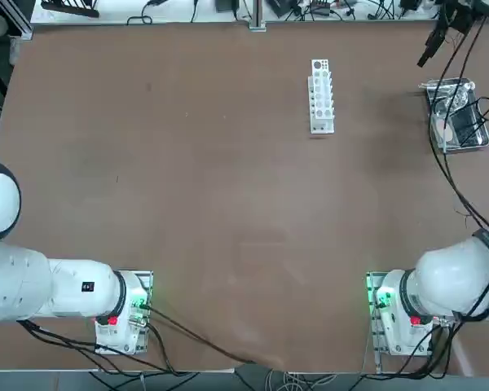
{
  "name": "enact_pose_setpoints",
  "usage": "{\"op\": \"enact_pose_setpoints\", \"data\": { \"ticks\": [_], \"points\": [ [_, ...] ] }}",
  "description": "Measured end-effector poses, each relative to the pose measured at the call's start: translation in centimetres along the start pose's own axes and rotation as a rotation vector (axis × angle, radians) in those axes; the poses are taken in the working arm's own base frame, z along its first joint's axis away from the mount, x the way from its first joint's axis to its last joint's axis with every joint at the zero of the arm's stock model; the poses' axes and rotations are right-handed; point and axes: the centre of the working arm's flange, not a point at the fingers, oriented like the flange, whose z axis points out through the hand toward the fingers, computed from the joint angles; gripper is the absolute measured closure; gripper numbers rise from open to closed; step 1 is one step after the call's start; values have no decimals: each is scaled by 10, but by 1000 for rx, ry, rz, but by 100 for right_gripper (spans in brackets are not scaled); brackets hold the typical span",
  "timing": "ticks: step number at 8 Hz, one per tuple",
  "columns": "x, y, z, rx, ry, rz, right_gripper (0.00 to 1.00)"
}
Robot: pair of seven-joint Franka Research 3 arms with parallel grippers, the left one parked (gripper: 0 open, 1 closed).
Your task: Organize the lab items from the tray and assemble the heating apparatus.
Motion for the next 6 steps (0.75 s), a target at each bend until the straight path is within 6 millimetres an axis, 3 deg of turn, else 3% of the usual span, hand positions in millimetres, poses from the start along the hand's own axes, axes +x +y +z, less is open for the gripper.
{"op": "enact_pose_setpoints", "data": {
  "ticks": [3,6],
  "points": [
    [3,3,20,28,-12,-14,0],
    [-5,14,20,4,-49,-152,0]
  ]
}}
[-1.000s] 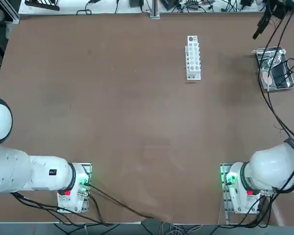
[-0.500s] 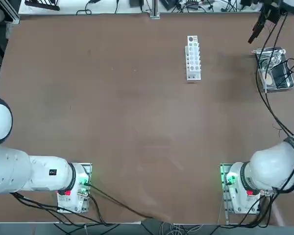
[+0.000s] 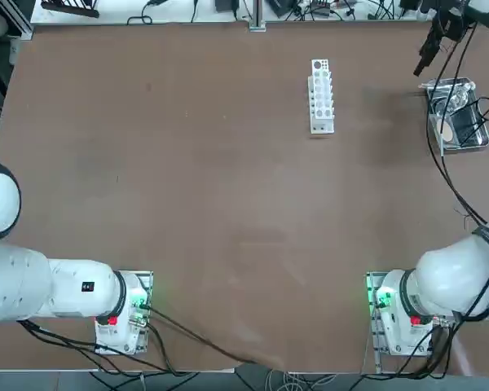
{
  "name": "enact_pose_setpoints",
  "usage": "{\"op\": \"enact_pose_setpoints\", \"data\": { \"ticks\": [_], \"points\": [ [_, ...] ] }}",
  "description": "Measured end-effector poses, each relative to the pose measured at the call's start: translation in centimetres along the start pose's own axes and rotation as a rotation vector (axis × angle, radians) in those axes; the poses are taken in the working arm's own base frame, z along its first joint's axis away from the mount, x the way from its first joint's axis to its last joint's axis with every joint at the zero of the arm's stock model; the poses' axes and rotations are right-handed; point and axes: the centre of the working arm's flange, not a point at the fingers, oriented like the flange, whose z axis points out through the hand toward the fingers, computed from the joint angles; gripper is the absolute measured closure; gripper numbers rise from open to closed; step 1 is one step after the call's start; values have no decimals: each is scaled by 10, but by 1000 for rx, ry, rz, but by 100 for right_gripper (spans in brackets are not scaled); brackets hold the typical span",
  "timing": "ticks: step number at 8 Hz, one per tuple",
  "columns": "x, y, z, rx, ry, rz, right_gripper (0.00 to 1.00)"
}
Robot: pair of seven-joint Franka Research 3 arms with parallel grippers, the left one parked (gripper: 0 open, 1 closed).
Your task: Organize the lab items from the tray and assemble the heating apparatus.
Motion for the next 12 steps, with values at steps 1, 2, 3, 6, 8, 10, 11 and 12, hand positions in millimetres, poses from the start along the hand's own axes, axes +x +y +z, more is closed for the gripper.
{"op": "enact_pose_setpoints", "data": {
  "ticks": [1,2,3,6,8,10,11,12],
  "points": [
    [-4,8,-6,-34,-58,-54,0],
    [-5,13,-11,-60,-100,-80,0],
    [-4,16,-14,-73,-118,-95,0],
    [-8,21,-11,-70,-131,-143,1],
    [-13,23,-9,-75,-166,-168,2],
    [-25,30,-2,-75,-170,-188,3],
    [-31,35,8,-76,-169,-221,2],
    [-38,41,19,-75,-167,-253,2]
  ]
}}
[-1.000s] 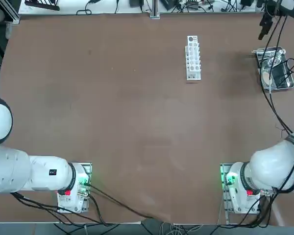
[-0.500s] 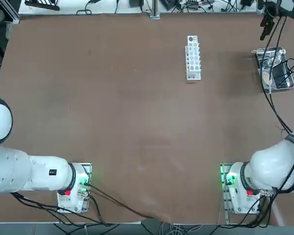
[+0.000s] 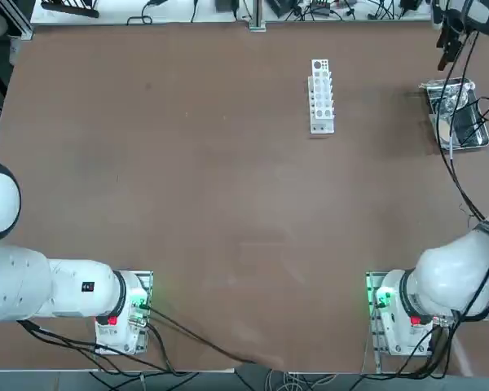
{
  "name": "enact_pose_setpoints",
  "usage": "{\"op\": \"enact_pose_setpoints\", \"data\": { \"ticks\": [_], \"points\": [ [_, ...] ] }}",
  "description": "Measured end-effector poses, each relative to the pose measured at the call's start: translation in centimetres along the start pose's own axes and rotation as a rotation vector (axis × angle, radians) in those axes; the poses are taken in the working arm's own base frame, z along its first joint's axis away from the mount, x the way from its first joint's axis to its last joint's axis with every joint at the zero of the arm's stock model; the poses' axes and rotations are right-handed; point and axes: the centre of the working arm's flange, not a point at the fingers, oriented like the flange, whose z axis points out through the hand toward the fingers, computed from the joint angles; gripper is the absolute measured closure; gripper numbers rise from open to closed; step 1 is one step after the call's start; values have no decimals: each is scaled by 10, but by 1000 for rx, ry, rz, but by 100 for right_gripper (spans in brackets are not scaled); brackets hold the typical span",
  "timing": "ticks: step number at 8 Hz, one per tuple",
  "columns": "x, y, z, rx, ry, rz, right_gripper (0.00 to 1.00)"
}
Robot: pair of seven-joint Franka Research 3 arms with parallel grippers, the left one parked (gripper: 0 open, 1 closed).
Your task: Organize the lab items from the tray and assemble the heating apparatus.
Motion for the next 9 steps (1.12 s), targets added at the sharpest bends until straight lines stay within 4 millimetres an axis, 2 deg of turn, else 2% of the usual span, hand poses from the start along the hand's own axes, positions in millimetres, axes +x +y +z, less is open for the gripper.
{"op": "enact_pose_setpoints", "data": {
  "ticks": [3,6,9],
  "points": [
    [-9,9,31,-8,14,-16,4],
    [-4,15,41,-36,66,-17,7],
    [-21,17,62,-46,125,5,10]
  ]
}}
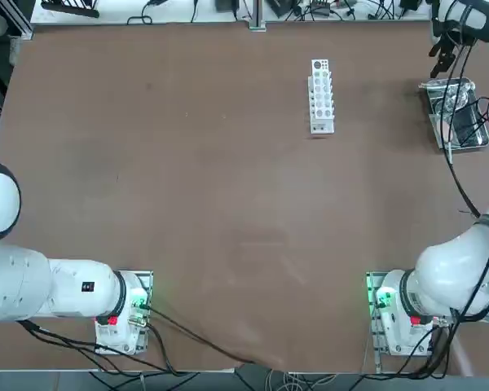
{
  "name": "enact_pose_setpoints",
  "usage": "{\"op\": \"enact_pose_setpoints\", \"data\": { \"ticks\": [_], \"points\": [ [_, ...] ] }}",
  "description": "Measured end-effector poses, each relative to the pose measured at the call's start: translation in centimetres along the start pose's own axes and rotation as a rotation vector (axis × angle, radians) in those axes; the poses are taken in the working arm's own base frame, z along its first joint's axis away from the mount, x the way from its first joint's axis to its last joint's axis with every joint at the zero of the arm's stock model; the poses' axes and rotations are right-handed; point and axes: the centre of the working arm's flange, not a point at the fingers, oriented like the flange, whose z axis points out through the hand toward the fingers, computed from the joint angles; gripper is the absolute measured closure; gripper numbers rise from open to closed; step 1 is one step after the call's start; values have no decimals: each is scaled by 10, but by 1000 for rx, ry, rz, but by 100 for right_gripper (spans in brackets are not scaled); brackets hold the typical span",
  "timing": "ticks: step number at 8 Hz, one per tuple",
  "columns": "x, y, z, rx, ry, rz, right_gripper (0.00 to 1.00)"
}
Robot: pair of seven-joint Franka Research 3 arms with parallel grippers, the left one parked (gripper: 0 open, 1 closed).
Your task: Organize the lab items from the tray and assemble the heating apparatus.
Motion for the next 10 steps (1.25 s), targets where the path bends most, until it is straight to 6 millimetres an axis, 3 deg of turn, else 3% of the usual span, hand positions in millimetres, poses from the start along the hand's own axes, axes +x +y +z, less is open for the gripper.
{"op": "enact_pose_setpoints", "data": {
  "ticks": [4,7,10],
  "points": [
    [-15,-1,33,14,23,-8,15],
    [-30,-5,58,10,149,-50,15],
    [-38,-7,66,11,163,-71,22]
  ]
}}
